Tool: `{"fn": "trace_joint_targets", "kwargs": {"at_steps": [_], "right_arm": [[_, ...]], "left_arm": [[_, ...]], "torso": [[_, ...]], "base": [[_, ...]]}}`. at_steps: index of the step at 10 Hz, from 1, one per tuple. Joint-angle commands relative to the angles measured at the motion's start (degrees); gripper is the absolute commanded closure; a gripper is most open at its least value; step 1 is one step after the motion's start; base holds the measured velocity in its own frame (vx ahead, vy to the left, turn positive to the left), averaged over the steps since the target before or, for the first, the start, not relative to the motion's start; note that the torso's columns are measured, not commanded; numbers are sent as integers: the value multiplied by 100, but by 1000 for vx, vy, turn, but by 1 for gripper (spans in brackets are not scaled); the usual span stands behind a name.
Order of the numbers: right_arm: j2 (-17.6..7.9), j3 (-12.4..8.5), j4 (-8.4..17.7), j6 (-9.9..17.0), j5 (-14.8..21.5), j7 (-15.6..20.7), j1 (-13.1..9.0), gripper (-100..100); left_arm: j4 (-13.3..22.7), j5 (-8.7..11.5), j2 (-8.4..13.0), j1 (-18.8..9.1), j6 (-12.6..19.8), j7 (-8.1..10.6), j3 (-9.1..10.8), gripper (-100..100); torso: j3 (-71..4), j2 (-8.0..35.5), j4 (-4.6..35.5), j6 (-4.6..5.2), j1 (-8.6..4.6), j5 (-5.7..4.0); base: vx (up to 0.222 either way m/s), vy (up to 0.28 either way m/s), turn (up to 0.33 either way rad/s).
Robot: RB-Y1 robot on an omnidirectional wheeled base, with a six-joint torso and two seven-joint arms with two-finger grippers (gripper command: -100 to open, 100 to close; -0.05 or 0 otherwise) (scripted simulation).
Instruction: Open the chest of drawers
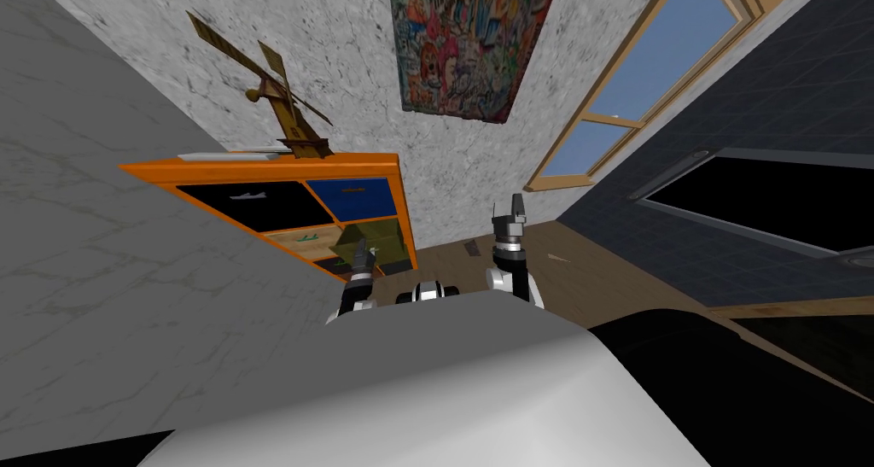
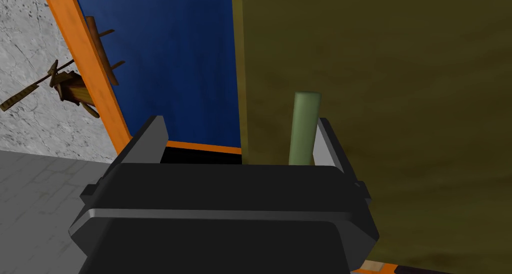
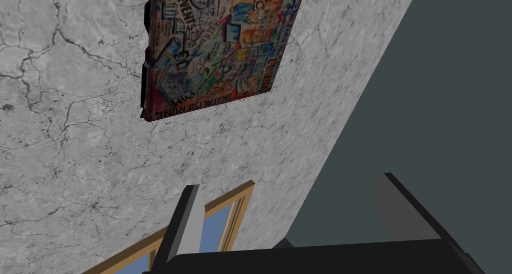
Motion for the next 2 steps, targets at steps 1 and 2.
{"fn": "trace_joint_targets", "kwargs": {"at_steps": [1,2], "right_arm": [[0,0,0,0,0,0,0,0],[0,0,0,0,0,0,0,0]], "left_arm": [[4,0,0,2,3,0,0,0],[6,0,0,3,6,0,0,0]], "torso": [[-2,-3,-3,0,1,1],[-2,-5,-4,0,2,3]], "base": [[0,0,0],[0,0,0]]}}
